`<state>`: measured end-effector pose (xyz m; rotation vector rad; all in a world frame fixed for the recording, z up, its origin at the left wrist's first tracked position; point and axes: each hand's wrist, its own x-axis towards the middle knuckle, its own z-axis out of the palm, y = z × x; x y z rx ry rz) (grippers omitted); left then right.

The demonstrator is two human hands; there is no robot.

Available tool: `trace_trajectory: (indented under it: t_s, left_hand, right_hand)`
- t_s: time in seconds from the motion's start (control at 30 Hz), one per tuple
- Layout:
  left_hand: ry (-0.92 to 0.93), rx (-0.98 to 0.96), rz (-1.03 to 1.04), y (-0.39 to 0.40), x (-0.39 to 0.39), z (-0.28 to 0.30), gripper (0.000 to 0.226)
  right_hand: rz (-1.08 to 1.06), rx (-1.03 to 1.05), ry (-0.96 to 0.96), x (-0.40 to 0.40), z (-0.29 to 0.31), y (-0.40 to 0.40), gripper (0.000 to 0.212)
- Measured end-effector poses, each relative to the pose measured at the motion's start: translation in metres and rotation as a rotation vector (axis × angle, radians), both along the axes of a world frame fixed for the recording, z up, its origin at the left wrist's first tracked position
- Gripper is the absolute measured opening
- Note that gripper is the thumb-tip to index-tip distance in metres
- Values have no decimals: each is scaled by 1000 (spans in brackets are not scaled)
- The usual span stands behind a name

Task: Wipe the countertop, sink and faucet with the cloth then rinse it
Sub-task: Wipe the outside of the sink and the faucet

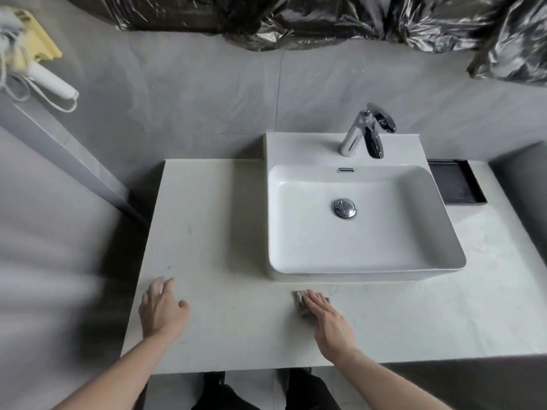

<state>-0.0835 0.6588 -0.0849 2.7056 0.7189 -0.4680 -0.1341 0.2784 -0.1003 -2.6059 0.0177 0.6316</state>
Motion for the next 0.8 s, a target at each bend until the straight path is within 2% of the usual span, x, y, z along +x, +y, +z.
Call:
trace_trajectory:
  t_s: [0.1,0.2,0.3,0.4,0.63,0.7,0.8]
  left_hand:
    - [-144,-224,18,-72,11,15,51]
    - [-279,-457,36,-131,26,34,44]
    - [-267,-634,41,-168,45,54,45]
    - [-193,-677,17,-185,67,67,51]
    - [-128,-731,-35,-193,102,78,47]
    - [-116,-786,-55,-188,106,72,48]
    - [-48,-929,-27,-174,107,54,53]
  right_hand:
    - [-26,140,-12,22,40,-9,67]
    - [-87,358,-27,39,88,-15,60]
    - [-129,595,-19,58,127,-21,49]
    - [-213,713,-95,99,145,-24,48]
    - [-271,451,-347,235,150,-13,37]
    - [-237,381,-415,272,146,-11,34]
    - [-197,280,-495,325,139,-6,43]
